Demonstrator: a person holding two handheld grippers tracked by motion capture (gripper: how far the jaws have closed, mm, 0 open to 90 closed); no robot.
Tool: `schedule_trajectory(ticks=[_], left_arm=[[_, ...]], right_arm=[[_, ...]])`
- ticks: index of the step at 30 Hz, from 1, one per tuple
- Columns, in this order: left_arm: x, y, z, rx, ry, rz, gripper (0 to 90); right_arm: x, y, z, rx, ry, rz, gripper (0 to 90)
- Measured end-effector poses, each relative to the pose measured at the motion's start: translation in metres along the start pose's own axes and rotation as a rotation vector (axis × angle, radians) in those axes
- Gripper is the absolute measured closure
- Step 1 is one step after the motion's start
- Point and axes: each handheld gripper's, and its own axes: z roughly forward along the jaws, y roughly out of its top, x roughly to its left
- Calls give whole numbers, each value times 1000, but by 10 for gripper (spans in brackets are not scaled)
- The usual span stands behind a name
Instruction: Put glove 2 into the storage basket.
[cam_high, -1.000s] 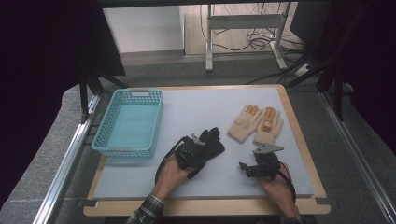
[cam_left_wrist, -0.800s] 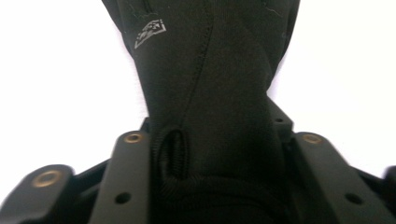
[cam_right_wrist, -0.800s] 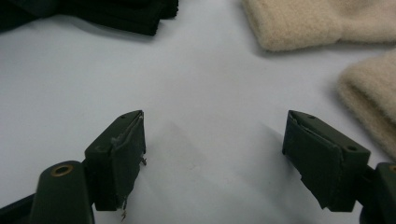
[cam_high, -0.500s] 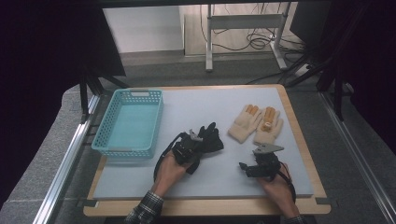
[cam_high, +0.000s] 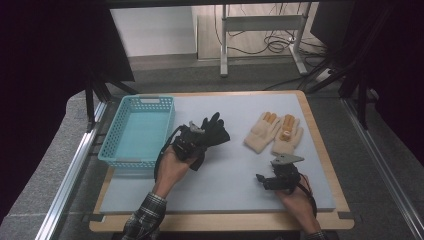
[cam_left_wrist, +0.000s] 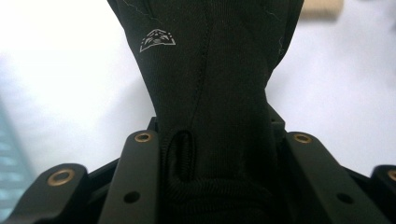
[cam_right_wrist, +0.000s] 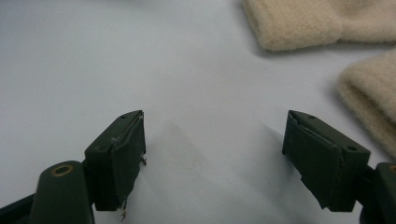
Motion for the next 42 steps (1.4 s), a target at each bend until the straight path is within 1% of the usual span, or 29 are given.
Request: schedule_trajectory(ticks=[1, 2, 3, 5, 7, 9, 10, 14, 15, 18, 19, 20, 21, 24, 25, 26, 27, 28, 29, 30, 32, 33, 34, 35, 36, 37, 38, 40, 42], left_arm=[[0, 0, 0, 0, 0, 0, 633], [7, 5, -8, -15, 12, -10, 632], [7, 5, -8, -15, 12, -10, 631], [19, 11, -20, -23, 44, -18, 630], [22, 12, -23, -23, 56, -19, 630], [33, 15, -32, -24, 95, -28, 629], [36, 15, -35, -25, 104, -30, 629], [60, 12, -49, -16, 157, -69, 625], [71, 9, -53, -9, 180, -93, 624], [92, 0, -58, 15, 220, -130, 622], [92, 0, -58, 15, 220, -130, 620], [106, -7, -60, 34, 244, -160, 619], [114, -11, -61, 47, 254, -175, 618], [134, -23, -60, 75, 280, -225, 616], [134, -23, -60, 75, 280, -225, 615], [146, -30, -59, 100, 293, -258, 615], [156, -36, -56, 125, 301, -280, 612], [160, -39, -54, 136, 304, -292, 610], [166, -43, -50, 163, 310, -304, 609], [166, -43, -50, 163, 310, -304, 606], [179, -51, -40, 217, 322, -331, 603], [183, -53, -36, 230, 324, -339, 601], [183, -53, -36, 230, 324, -339, 600], [191, -57, -29, 260, 328, -354, 599], [195, -58, -25, 274, 327, -362, 597], [195, -58, -25, 274, 327, -362, 596], [199, -59, -20, 291, 328, -369, 594], [206, -63, -9, 328, 348, -371, 590], [210, -64, -4, 363, 382, -350, 582]], right_arm=[[0, 0, 0, 0, 0, -1, 210], [0, 0, 0, 0, 0, -1, 210], [0, 0, 0, 0, 0, -1, 210], [0, 0, 0, 0, 0, 0, 210], [0, 0, 0, -1, 0, -1, 210], [0, 0, 0, 0, 0, 0, 210], [0, 0, 0, -1, 0, -1, 210], [0, 0, 0, -1, 0, -1, 209], [0, 0, 0, -1, 0, -1, 210], [0, 0, 0, 0, 0, -1, 209], [0, 0, 0, -1, 0, -1, 210], [0, 0, 0, -1, 0, -1, 210], [0, 0, 0, -1, 0, -1, 210], [0, 0, 0, -1, 0, -1, 210], [0, 0, 0, -1, 0, -1, 210], [0, 0, 0, -1, 0, -1, 210], [0, 0, 0, -1, 0, -1, 210], [0, 0, 0, -1, 0, -1, 209], [0, 0, 0, -1, 0, -1, 210], [0, 0, 0, -1, 0, -1, 210], [0, 0, 0, -1, 0, -1, 210], [0, 0, 0, -2, 0, -1, 210], [0, 0, 0, -2, 0, -1, 210], [0, 0, 0, -1, 0, -1, 210], [0, 0, 0, -1, 0, -1, 209], [0, 0, 0, -1, 0, -1, 209], [0, 0, 0, -2, 0, -1, 209], [0, 0, 0, -1, 0, -1, 209], [0, 0, 0, -2, 0, -1, 210]])
